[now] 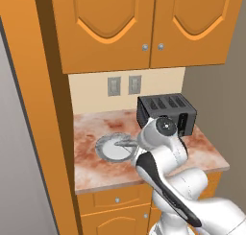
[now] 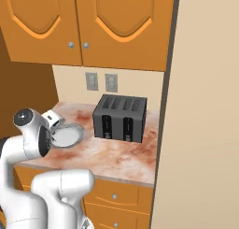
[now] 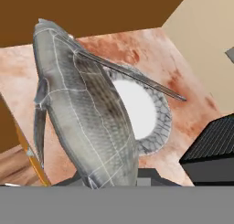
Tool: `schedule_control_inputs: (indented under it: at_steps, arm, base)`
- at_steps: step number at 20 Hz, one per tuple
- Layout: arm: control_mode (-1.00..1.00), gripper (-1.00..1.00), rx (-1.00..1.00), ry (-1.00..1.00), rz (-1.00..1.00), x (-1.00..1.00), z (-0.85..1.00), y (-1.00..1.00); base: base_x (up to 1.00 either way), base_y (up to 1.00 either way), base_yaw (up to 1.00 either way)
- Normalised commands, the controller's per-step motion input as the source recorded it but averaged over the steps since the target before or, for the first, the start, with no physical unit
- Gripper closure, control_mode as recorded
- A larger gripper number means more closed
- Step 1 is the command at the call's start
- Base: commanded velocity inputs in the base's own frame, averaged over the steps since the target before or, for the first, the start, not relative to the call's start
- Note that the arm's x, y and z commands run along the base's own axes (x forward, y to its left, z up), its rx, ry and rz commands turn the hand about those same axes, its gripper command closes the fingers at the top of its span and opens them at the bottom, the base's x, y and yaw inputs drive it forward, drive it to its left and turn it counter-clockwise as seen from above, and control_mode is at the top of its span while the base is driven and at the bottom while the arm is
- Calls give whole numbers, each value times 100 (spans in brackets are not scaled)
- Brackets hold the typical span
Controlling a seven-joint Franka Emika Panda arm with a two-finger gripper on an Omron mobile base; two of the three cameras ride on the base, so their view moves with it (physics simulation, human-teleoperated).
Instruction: Place the fish on the bottom rack of the oven, and slide the tray back inside. Close the oven door.
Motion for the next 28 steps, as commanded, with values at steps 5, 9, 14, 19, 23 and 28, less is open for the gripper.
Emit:
schedule_control_inputs:
  at_steps: [5, 9, 14, 19, 23, 28]
  arm:
    - [-100, 100, 16, -4, 2, -64, 90, -52]
    - [-100, 100, 18, 0, 1, -56, 53, -59]
    - [-100, 100, 1, -5, 3, -54, 0, -39]
    - [-100, 100, 0, 0, 0, -29, 0, -25]
    - [-100, 100, 0, 0, 0, -21, 0, -25]
    - [-100, 100, 0, 0, 0, -9, 0, -4]
  base:
    - [0, 0, 0]
    - [0, 0, 0]
    - [0, 0, 0]
    - [0, 0, 0]
    - [0, 0, 0]
    - [0, 0, 0]
